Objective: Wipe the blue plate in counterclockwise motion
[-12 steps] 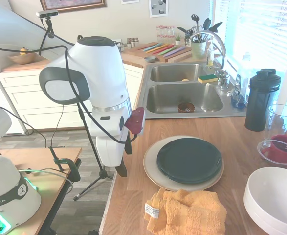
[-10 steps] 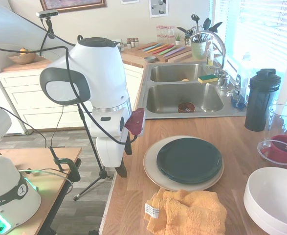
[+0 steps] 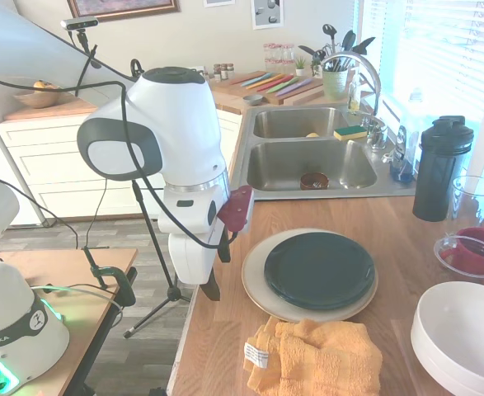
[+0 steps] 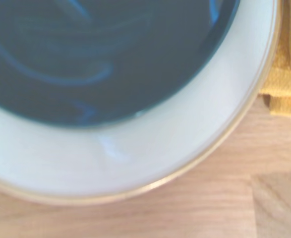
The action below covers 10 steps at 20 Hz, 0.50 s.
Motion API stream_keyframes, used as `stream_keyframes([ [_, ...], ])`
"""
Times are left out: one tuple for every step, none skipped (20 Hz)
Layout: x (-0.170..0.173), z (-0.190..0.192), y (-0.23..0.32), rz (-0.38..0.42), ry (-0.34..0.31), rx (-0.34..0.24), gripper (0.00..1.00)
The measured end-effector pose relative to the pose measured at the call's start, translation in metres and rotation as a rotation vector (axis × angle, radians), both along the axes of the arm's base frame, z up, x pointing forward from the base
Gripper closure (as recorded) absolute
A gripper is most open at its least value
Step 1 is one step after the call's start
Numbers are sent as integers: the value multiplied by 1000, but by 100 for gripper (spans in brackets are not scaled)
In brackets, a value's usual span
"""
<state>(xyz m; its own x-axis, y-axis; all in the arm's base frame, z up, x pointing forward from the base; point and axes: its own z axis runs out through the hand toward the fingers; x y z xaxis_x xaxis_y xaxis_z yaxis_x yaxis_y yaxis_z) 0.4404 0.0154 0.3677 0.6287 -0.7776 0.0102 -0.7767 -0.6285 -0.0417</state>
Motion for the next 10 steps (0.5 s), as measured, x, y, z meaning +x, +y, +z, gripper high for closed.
stream_keyframes([
  [4, -1, 0, -8, -2, 0, 0],
  [8, -2, -1, -15, -6, -2, 0],
  [13, -2, -3, -23, -12, -9, 0],
  [17, -1, -5, -30, -24, -16, 0],
  [22, 0, -8, -39, -35, -24, 0],
  [26, 1, -11, -46, -45, -31, 0],
  [29, 2, -13, -52, -53, -36, 0],
  [31, 3, -16, -58, -59, -42, 0],
  [34, 4, -18, -65, -64, -45, 0],
  [37, 3, -20, -71, -67, -48, 0],
])
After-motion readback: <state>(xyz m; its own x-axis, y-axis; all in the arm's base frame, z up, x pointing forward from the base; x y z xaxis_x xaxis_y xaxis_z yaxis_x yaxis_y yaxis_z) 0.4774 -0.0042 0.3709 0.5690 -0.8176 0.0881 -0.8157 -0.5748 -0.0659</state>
